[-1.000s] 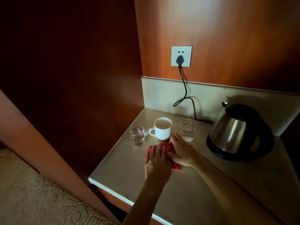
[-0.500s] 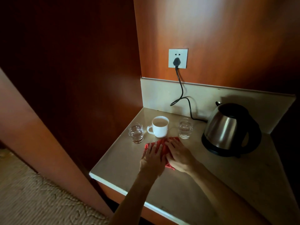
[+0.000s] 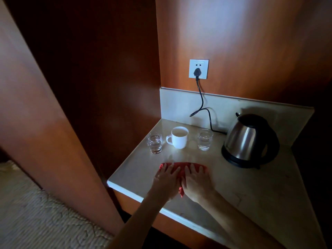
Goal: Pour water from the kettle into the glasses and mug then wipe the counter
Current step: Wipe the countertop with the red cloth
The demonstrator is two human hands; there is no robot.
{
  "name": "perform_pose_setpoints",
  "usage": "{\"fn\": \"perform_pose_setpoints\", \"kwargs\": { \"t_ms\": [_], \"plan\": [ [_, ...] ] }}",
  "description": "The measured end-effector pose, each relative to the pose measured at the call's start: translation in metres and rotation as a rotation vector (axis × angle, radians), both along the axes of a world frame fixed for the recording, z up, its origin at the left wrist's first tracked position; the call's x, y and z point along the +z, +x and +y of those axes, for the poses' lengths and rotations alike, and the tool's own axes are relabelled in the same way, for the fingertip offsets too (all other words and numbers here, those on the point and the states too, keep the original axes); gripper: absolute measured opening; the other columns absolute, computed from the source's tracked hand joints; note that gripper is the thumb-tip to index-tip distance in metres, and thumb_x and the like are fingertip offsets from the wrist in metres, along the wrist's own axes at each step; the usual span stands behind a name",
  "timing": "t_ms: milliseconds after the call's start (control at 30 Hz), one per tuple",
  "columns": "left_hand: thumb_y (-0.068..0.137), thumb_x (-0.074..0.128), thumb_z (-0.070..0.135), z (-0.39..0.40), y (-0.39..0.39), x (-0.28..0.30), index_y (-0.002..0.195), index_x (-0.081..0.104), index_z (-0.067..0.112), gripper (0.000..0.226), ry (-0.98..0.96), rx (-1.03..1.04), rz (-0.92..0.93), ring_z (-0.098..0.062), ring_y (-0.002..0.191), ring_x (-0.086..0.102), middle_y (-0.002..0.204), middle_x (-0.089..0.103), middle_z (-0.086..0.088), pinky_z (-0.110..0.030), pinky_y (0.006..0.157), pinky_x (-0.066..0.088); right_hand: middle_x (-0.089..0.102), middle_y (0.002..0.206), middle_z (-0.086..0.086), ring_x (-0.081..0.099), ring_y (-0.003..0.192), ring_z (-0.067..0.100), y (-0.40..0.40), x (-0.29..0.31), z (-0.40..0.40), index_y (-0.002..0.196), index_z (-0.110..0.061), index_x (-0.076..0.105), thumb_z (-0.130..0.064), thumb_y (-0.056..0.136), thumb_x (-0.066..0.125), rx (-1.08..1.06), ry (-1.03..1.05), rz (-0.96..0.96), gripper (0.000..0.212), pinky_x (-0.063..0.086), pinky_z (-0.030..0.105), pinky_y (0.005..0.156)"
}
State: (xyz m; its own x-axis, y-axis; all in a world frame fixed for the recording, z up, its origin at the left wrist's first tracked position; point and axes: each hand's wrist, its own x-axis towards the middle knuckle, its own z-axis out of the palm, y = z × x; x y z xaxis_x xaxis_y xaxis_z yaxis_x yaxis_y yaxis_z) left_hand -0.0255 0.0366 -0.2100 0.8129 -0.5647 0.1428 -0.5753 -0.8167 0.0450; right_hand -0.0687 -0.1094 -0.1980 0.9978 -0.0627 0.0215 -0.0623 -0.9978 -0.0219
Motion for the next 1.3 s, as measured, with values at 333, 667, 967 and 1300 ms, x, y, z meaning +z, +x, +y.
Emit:
{"fn": "perform_pose_setpoints", "kwargs": {
  "t_ms": [333,667,967,1300],
  "plan": [
    [0.104,0.023,0.039,0.059,0.022,-0.006,0.127,0.063,0.019,0.050,0.111,0.074,-0.047,-0.034,0.125,0.055,0.130,0.064,-0.007,-0.053,0.109,0.038,0.067,0.128,0.021,0.065,0.106,0.055,0.026,-0.009,0.043,0.125,-0.006,0.071,-0.041,0.091,0.038,0.169,0.058,-0.096,0.059,0.052,0.066,0.090],
    [0.099,0.033,0.041,0.129,0.042,-0.010,0.132,0.057,0.004,0.055,0.065,0.206,0.022,-0.036,0.127,0.053,0.132,0.058,-0.020,-0.046,0.103,0.048,0.060,0.137,0.023,0.055,0.119,0.055,0.066,-0.024,0.119,0.134,-0.007,0.063,-0.037,0.089,0.043,0.325,0.142,-0.155,0.057,0.041,0.067,0.101],
    [0.091,0.051,0.026,0.128,0.039,0.006,0.101,0.076,0.009,0.032,0.119,-0.097,-0.303,-0.037,0.110,0.065,0.113,0.071,-0.015,-0.055,0.090,0.054,0.061,0.138,0.012,0.057,0.123,0.043,0.068,-0.014,0.096,0.134,-0.017,0.064,-0.043,0.093,0.047,0.278,0.236,-0.206,0.052,0.043,0.059,0.103],
    [0.099,0.039,0.044,0.045,0.003,0.000,0.122,0.066,0.014,0.046,-0.031,-0.188,-0.089,-0.026,0.120,0.061,0.123,0.068,-0.007,-0.045,0.109,0.041,0.061,0.140,0.009,0.060,0.123,0.037,0.004,-0.005,-0.011,0.137,-0.021,0.063,-0.047,0.095,0.046,0.205,0.166,-0.183,0.052,0.048,0.054,0.103]
  ]
}}
